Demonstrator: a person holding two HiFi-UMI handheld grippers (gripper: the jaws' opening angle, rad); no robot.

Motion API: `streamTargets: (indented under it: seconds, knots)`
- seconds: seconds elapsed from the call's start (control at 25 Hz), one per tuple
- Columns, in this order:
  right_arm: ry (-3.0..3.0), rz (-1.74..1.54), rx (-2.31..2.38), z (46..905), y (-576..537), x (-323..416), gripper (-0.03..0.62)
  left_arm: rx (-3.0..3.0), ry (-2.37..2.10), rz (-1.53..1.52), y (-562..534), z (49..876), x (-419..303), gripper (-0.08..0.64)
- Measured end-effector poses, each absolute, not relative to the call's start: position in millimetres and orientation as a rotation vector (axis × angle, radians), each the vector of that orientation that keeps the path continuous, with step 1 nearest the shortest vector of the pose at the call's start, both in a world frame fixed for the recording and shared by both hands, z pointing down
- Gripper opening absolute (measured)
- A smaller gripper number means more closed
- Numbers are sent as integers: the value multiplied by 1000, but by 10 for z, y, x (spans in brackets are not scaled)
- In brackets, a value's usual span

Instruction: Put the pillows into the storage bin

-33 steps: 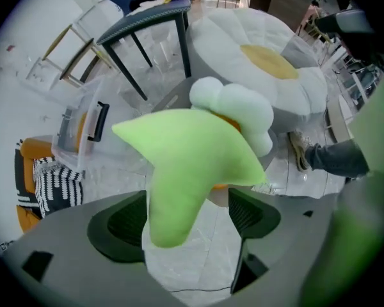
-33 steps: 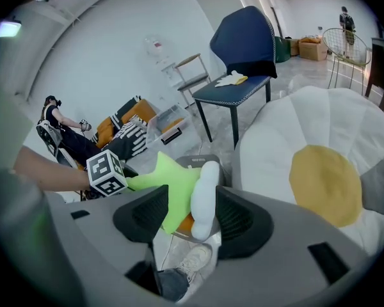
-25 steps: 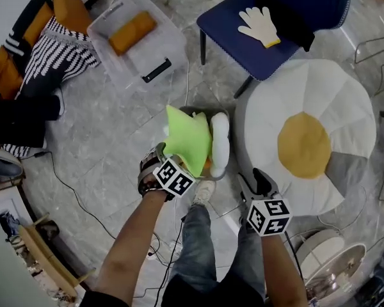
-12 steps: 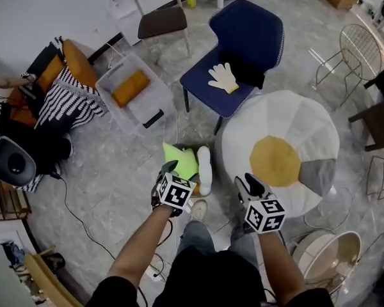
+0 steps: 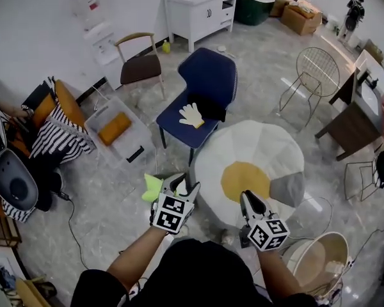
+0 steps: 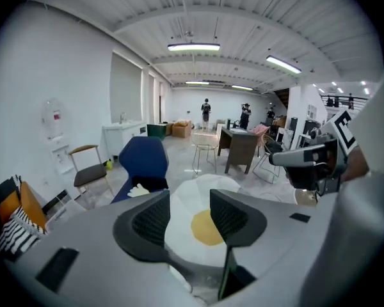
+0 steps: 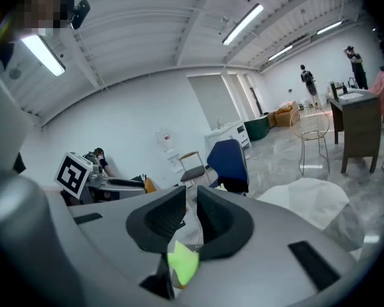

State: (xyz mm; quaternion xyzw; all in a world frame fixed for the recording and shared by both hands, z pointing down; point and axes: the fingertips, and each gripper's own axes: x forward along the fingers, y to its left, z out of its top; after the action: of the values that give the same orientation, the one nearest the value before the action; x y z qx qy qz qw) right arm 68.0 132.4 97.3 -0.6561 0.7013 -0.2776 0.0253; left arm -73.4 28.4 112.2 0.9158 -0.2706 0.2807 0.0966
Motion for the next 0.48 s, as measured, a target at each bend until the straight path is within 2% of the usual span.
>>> streamTargets:
  seconds: [0.32,0.48]
  knots:
    - [2109,-668,-2054,490,1501,1053,54,2884,-790,620,577,570,-332,189]
    - [2138,-584,-2075,336,1533,1094,43,2929,-848,532,554,376,-276,150]
